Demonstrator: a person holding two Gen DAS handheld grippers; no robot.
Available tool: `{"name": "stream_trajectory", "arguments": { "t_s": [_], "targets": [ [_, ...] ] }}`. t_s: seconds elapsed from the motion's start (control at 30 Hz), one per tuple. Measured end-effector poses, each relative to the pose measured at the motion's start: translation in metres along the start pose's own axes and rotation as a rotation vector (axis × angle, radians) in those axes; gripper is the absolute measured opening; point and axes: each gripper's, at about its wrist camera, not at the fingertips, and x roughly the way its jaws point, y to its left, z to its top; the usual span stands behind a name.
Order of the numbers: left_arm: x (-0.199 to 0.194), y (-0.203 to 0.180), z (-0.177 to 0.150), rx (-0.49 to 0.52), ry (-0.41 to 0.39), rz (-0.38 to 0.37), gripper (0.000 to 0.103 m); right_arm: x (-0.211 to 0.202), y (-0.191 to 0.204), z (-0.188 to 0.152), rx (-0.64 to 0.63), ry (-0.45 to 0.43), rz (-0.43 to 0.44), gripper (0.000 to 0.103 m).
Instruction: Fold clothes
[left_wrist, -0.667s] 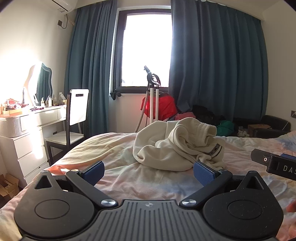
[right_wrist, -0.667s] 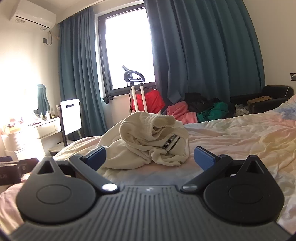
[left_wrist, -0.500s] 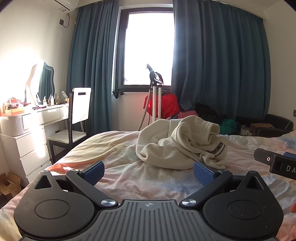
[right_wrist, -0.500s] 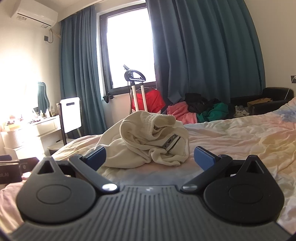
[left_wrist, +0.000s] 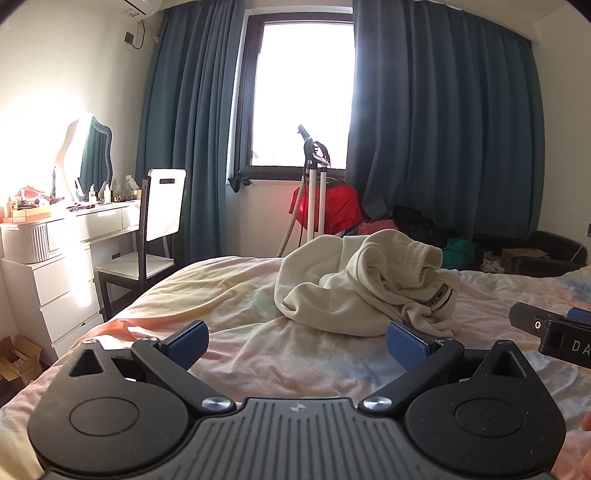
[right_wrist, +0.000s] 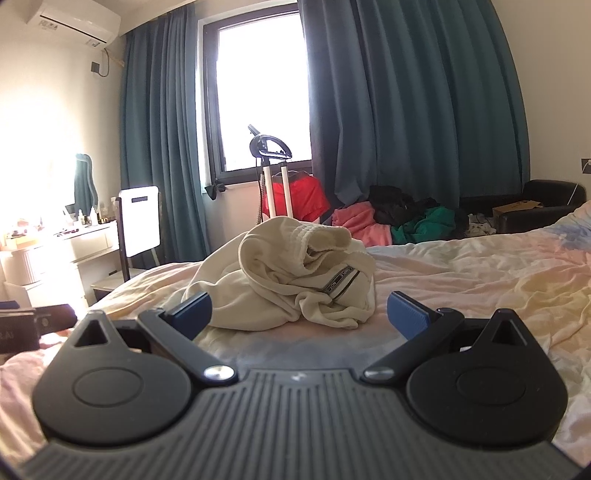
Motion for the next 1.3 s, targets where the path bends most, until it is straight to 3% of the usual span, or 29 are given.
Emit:
{"name": "stream_trajectory", "arguments": {
  "t_s": [0.47,1.07,1.1,1.13,1.2,1.27,1.3],
  "targets": [
    [0.0,0.001,0.0,0.002,-0.002,0.0,0.103,0.005,-0.003,0.001,0.02,0.057,0.021,0.103],
    [0.005,0.001,-0.007,0.008,0.019,-0.001,0.103,-0.004,-0.002,0.007,0.028,0.025,0.006,0.1],
    [0.006,0.002,-0.008,0.01,0.018,-0.003,0.103,-0.006,-0.002,0.008,0.035,0.02,0.009,0.096],
    [0.007,0.002,-0.009,0.011,0.016,-0.006,0.103,-0.007,-0.002,0.01,0.04,0.017,0.008,0.082],
    [0.008,0.002,-0.011,0.006,0.017,-0.019,0.103,-0.008,-0.002,0.013,0.046,0.027,-0.005,0.066],
    [0.013,0.001,-0.014,0.015,0.019,-0.044,0.103,-0.009,-0.004,0.015,0.064,0.032,-0.005,0.056],
    [0.017,0.0,-0.015,0.023,0.016,-0.056,0.103,-0.01,-0.006,0.016,0.082,0.028,-0.001,0.044]
  ]
}}
